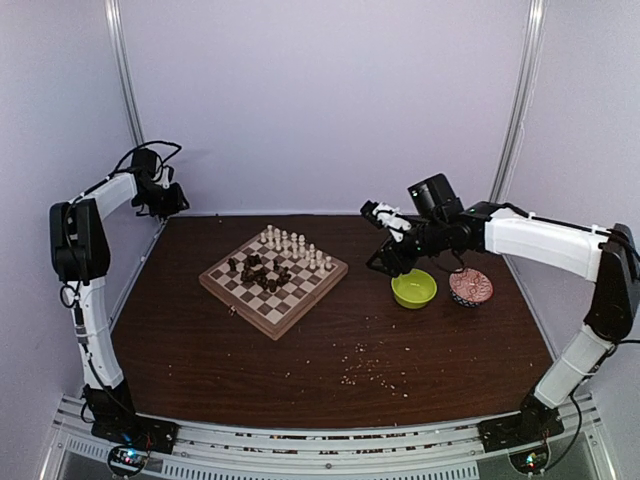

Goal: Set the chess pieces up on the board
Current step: Move the chessboard to the center of the board.

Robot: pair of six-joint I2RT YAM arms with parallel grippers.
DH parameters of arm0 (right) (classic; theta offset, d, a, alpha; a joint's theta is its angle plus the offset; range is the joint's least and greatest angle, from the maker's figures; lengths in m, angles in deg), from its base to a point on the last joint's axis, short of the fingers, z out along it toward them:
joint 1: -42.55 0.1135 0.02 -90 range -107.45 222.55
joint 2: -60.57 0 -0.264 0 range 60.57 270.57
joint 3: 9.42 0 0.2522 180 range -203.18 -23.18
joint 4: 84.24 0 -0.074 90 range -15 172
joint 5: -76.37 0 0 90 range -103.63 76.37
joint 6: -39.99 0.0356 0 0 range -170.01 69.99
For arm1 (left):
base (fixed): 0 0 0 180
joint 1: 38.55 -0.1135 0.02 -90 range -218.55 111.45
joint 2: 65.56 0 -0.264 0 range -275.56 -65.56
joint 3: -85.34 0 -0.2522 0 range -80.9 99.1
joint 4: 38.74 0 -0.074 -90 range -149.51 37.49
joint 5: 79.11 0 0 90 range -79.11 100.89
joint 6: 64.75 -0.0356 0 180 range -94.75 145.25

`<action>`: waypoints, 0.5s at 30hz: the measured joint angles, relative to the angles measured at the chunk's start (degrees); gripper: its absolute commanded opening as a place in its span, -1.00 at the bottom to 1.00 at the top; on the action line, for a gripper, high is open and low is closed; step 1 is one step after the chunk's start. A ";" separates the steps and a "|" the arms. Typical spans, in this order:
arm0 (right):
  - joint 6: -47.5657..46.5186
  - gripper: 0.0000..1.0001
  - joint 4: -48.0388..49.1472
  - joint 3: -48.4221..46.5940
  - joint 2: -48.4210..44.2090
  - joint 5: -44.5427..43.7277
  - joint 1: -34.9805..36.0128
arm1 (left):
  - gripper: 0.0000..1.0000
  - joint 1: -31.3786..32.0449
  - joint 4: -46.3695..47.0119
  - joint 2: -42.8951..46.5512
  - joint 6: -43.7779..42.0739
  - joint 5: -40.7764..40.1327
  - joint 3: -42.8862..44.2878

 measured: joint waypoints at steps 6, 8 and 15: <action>3.37 -0.06 1.31 -4.83 10.43 0.24 4.94 | -0.98 -0.17 -0.70 -9.25 5.25 9.60 0.85; 5.46 -0.13 1.62 -6.32 13.33 0.22 5.25 | -1.00 -0.11 -1.20 -10.45 6.36 11.39 0.15; 14.19 -0.36 1.79 -10.95 21.66 2.32 5.27 | -1.00 0.15 -0.83 -10.93 7.32 14.64 -3.06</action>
